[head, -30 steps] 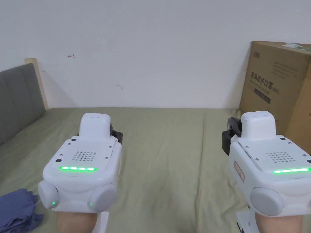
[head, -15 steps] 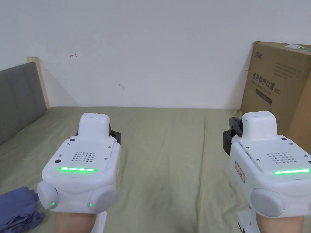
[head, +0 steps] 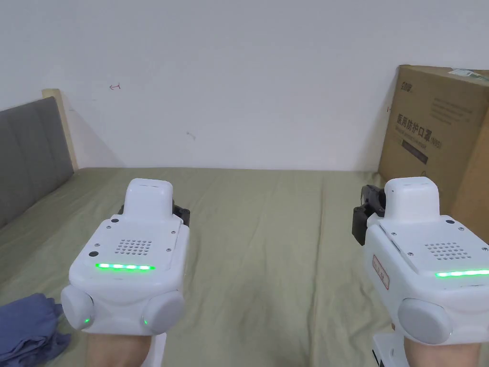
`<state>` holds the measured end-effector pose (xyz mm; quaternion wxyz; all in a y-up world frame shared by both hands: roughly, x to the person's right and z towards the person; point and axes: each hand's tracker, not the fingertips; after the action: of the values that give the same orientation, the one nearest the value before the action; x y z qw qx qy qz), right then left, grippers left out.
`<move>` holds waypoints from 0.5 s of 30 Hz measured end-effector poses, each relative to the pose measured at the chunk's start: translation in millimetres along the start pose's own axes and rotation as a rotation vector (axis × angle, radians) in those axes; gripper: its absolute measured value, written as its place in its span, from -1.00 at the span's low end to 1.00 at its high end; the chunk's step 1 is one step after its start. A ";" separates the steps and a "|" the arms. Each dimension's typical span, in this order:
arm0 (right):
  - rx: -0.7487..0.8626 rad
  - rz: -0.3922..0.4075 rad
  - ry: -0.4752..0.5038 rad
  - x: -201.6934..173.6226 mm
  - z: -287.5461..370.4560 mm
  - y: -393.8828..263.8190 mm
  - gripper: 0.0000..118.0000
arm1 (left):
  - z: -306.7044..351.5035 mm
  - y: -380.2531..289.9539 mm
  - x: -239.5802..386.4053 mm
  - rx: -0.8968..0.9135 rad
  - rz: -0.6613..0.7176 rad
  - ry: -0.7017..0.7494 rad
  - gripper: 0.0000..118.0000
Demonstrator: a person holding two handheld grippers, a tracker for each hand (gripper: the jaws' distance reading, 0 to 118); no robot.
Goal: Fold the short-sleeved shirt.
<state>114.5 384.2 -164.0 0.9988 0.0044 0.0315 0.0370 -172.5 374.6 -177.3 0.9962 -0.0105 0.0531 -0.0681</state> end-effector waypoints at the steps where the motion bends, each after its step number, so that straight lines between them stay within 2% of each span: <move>1: 0.010 -0.001 -0.003 0.0 1.1 -0.4 -0.95 | -0.2 -1.6 0.2 0.003 -0.001 0.008 -0.92; 2: 0.024 0.007 -0.010 -0.6 2.5 -0.9 -0.72 | -0.1 -3.0 -0.2 0.007 0.001 0.017 -0.83; 3: 0.035 0.018 -0.015 -1.7 4.0 -0.9 -0.12 | -0.2 -3.8 -1.3 0.009 0.005 0.022 -0.64; 4: 0.039 0.022 -0.013 -1.7 4.1 -0.7 0.52 | -0.7 -4.1 -3.1 0.007 0.014 0.020 -0.14; 5: 0.040 0.028 -0.010 -1.7 3.6 -0.2 0.77 | -2.2 -4.1 -5.5 -0.004 0.027 0.005 0.32; 6: 0.041 0.031 -0.009 -2.0 3.5 0.3 0.82 | -3.5 -4.2 -7.1 -0.013 0.036 -0.001 0.74; 7: 0.056 0.038 -0.012 -2.9 5.0 0.5 0.83 | -3.8 -4.3 -7.9 -0.014 0.039 -0.002 1.00; 10: 0.072 0.033 -0.014 -3.5 5.7 1.8 1.00 | 1.9 -6.4 -6.5 0.023 0.025 0.005 1.00; 15: 0.060 0.013 -0.017 -2.3 2.5 1.2 1.00 | 3.3 -3.2 -5.8 0.026 0.007 0.007 1.00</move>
<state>112.3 385.2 -161.3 0.9982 0.0347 0.0241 0.0426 -178.3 372.3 -173.3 0.9963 0.0027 0.0556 -0.0653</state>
